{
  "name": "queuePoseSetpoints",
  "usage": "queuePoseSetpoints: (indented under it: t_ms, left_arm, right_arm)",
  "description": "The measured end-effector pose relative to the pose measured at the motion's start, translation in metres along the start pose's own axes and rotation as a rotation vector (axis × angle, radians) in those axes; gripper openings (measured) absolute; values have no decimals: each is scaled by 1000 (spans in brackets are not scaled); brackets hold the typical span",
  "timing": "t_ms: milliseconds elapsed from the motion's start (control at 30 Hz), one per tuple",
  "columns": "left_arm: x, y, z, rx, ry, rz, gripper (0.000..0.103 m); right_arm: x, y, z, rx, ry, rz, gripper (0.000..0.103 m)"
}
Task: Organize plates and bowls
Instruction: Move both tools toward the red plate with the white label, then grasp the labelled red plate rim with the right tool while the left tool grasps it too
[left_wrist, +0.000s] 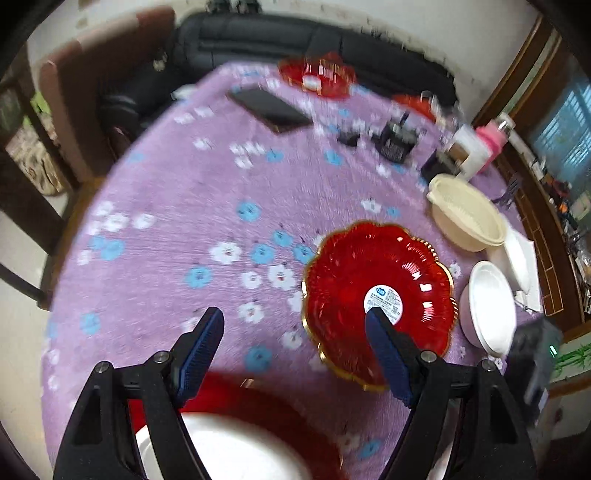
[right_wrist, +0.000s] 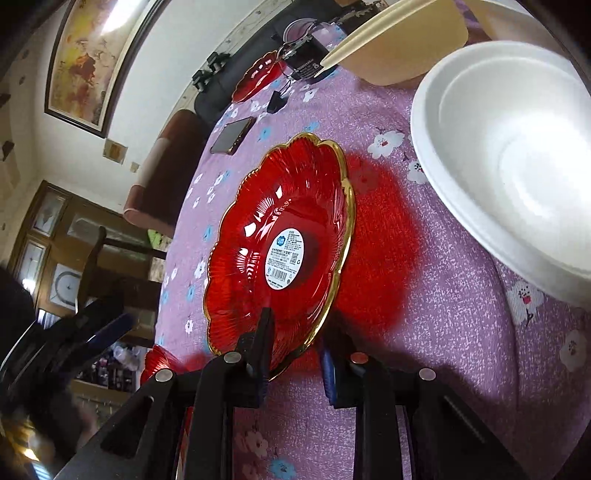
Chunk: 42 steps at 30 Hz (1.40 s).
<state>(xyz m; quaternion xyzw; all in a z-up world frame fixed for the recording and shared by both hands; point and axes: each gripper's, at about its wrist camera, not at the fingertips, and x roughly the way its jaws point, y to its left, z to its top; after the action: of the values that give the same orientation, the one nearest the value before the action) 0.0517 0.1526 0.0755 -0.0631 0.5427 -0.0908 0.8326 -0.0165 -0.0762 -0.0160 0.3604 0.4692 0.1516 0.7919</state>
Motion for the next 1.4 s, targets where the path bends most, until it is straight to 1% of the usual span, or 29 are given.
queuePoseSetpoints:
  t_ms: [67,133,200,333,400,467,533,567,600,633,700,733,800,867,967,1233,1400]
  left_arm:
    - [20,-6,12,10,54,20,78]
    - [37,-11,23,5,85,43,78]
    - [51,-14,33,2,121,40,78]
    - [78,-19,47,-9,159,65,78]
    - [87,-21,49,-10,173,65,78]
    - [94,-24,50,-1,186,57,78]
    - [97,-31,49,30,187,69,78]
    - [98,-34,49,47,191,62,74]
    - [97,-39,47,71,191,51,67]
    - [96,-42,46,88,189,50,51]
    - [95,-48,43,119,178,84,43]
    - [95,-49,42,122,177,90,33]
    - [91,-43,40,93,171,63,31]
    - [85,-38,37,73,162,56,28]
    - [71,-36,32,95,123,82,26]
    - [38,-32,15,100,64,100,26]
    - [31,-34,11,88,31,122,26]
  right_arm:
    - [0,-1,1,-9,3,11,26]
    - [1,-1,1,-20,3,16,26]
    - [1,0,1,-30,5,15,26]
    - [3,0,3,-23,17,25,27]
    - [3,-4,5,0,26,46,27]
    - [3,-7,7,18,29,61,27]
    - [3,-7,7,17,26,61,27]
    - [3,-6,8,16,24,61,27]
    - [4,-6,7,18,21,62,27]
    - [4,-7,7,18,19,62,28]
    - [2,-5,6,4,3,46,28]
    - [0,-4,5,-11,-4,35,29]
    - [-4,4,3,-67,-26,-17,29]
    - [-4,9,1,-104,-35,-44,29]
    - [-3,12,0,-120,-30,-35,29]
    - [-14,29,-4,-215,-95,-62,29]
    - [-17,35,-6,-246,-108,-53,29]
